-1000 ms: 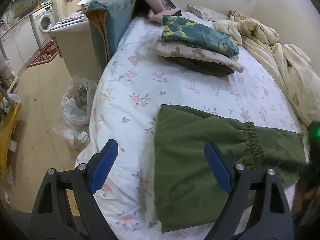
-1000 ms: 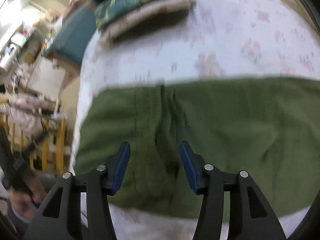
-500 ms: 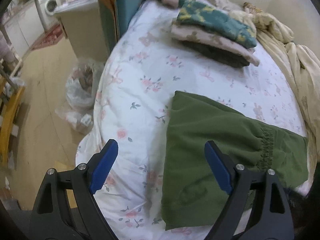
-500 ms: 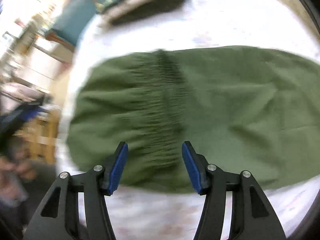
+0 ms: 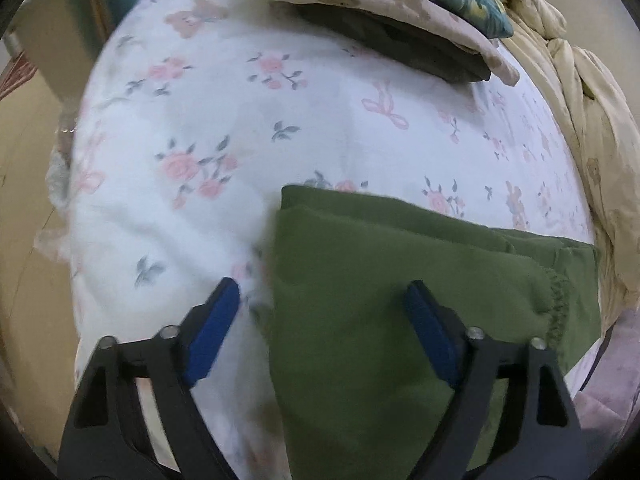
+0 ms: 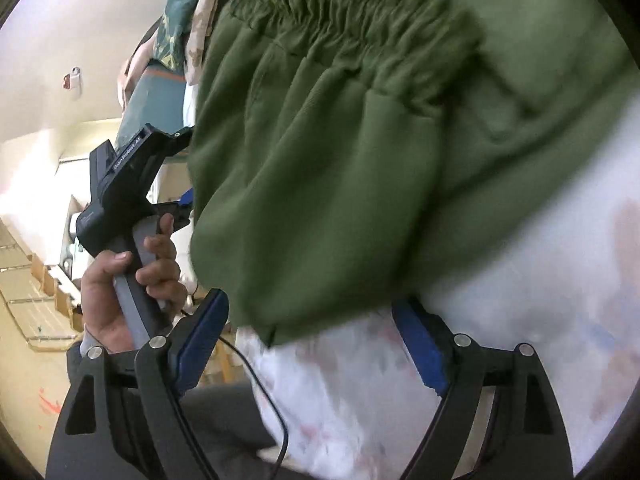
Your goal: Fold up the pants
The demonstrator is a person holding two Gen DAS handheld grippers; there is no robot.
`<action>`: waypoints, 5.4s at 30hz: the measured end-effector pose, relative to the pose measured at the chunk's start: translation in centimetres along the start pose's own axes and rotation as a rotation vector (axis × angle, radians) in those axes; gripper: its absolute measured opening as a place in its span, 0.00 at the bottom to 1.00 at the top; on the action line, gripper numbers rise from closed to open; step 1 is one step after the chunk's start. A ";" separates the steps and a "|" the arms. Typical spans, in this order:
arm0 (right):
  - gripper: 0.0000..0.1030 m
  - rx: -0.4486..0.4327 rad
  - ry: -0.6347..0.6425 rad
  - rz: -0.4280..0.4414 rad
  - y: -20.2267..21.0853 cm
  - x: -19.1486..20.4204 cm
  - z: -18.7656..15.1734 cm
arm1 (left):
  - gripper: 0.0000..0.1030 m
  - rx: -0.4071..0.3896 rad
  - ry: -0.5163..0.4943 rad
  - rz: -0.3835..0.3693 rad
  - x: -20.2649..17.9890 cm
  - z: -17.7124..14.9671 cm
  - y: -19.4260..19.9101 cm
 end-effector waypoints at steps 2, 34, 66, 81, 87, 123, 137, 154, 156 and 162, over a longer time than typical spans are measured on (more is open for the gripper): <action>0.62 -0.063 -0.005 0.012 -0.4 0.2 0.6 | 0.52 0.040 0.038 -0.066 0.2 0.2 -1.1; 0.48 0.190 0.127 -0.004 -5.4 7.0 -3.3 | 0.68 -0.205 0.021 0.323 8.7 1.9 8.0; 0.62 -0.638 -0.263 -0.437 33.1 -13.2 18.5 | 0.80 -0.292 -0.385 0.086 -21.2 -5.8 8.1; 0.06 -0.704 0.126 -0.319 33.0 -5.9 16.7 | 0.80 -0.151 -0.428 0.004 -35.1 -4.5 3.6; 0.05 -0.620 0.238 -0.246 31.2 -3.8 16.4 | 0.80 0.033 -0.478 -0.116 -43.8 -3.9 -1.3; 0.04 -0.271 0.662 -0.159 21.8 4.6 12.2 | 0.03 0.068 -0.664 0.030 -40.9 1.7 -0.5; 0.06 0.101 0.945 -0.341 5.6 7.1 5.5 | 0.06 0.083 -0.519 0.200 -22.4 -0.4 -5.1; 0.20 0.190 0.886 -0.167 8.9 8.8 4.0 | 0.36 -0.062 -0.384 0.156 -20.6 2.4 -1.6; 0.20 0.133 0.801 -0.159 10.2 8.7 5.7 | 0.46 -0.092 -0.403 0.184 -20.7 2.6 -0.3; 0.20 0.022 0.535 -0.308 10.7 4.9 11.2 | 0.52 -0.064 -0.433 0.123 -21.5 -0.9 -0.2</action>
Point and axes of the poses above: each gripper's, at about its wrist camera, not at the fingertips, and y roughly against the way its jaws point, x to its left, z to its top, the point moved 1 cm from there along -y, roughly the way its jaws point, and after that the axes turned 3 degrees about -x, right-handed, at the moved point
